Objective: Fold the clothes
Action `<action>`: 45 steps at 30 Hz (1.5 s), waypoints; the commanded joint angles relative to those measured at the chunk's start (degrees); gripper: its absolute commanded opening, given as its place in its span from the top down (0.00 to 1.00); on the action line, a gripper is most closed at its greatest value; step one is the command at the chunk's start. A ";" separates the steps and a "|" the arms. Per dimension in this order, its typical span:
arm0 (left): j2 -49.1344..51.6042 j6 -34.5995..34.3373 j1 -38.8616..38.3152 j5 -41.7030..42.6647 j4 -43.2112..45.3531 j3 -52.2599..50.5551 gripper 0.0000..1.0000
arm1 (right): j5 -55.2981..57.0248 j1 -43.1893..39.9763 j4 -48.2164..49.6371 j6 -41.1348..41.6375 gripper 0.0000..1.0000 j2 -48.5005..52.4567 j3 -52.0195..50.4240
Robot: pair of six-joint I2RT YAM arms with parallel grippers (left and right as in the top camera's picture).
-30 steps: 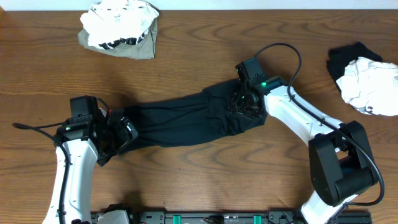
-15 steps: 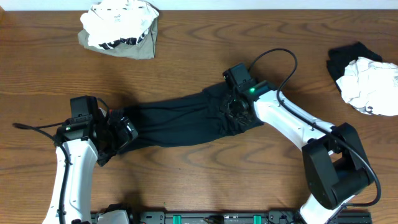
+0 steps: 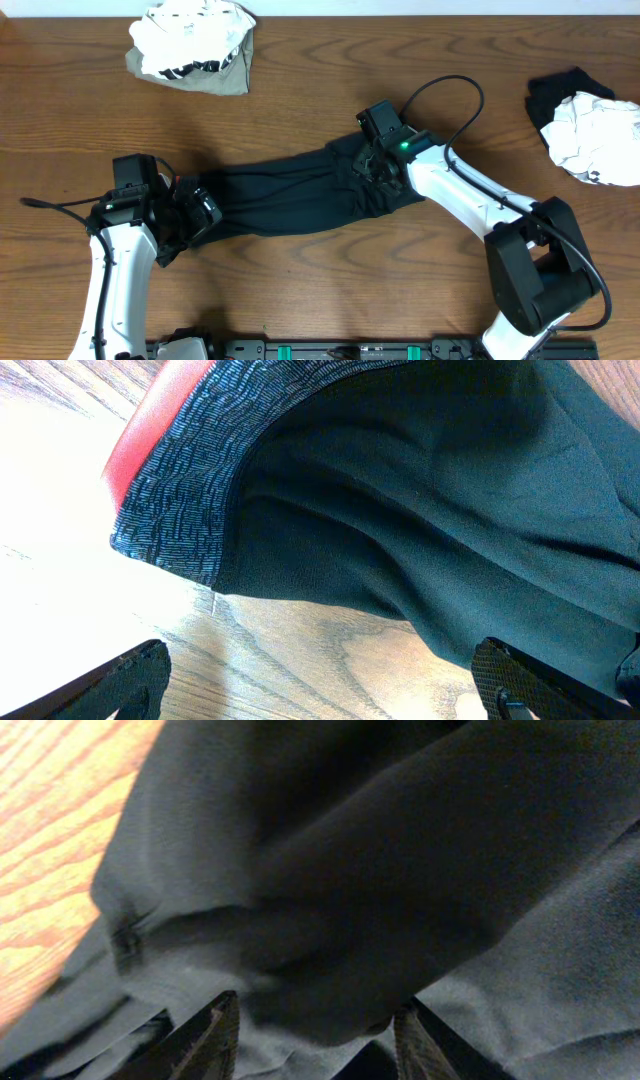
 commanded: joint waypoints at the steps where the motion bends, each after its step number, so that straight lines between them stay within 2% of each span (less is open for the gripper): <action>1: 0.33 1.25 -0.17 0.52 -0.13 0.50 0.02 | 0.96 0.26 0.13 2.14 0.52 2.45 -0.24; 5: 0.33 1.25 -0.17 0.50 -0.13 0.50 0.02 | 0.74 0.28 0.31 3.10 0.53 3.37 -0.24; 7: 0.33 1.25 -0.17 0.50 -0.13 0.50 0.02 | 0.76 0.26 0.26 3.08 0.57 3.45 -0.24; 11: 0.33 1.27 -0.17 0.50 -0.11 0.50 0.02 | 0.31 0.26 0.20 3.04 0.83 3.45 -0.24; 16: 0.33 1.44 -0.17 0.48 -0.13 0.50 0.02 | 0.13 0.26 0.00 1.27 0.99 3.19 -0.22; 24: 0.33 1.44 -0.17 0.48 -0.13 0.50 0.02 | -0.35 0.26 -1.44 -4.57 0.99 -1.42 -0.22; 33: 0.33 1.44 -0.17 0.50 -0.13 0.50 0.02 | -5.33 0.26 -9.84 -10.64 0.98 -7.63 -0.22; 40: 0.33 1.44 -0.17 0.50 -0.15 0.50 0.02 | -6.75 0.28 -18.32 -10.73 0.98 -7.67 -0.26; 45: 0.33 1.42 -0.17 0.50 -0.13 0.50 0.02 | -6.78 0.28 -19.58 -10.71 0.90 -7.67 -1.36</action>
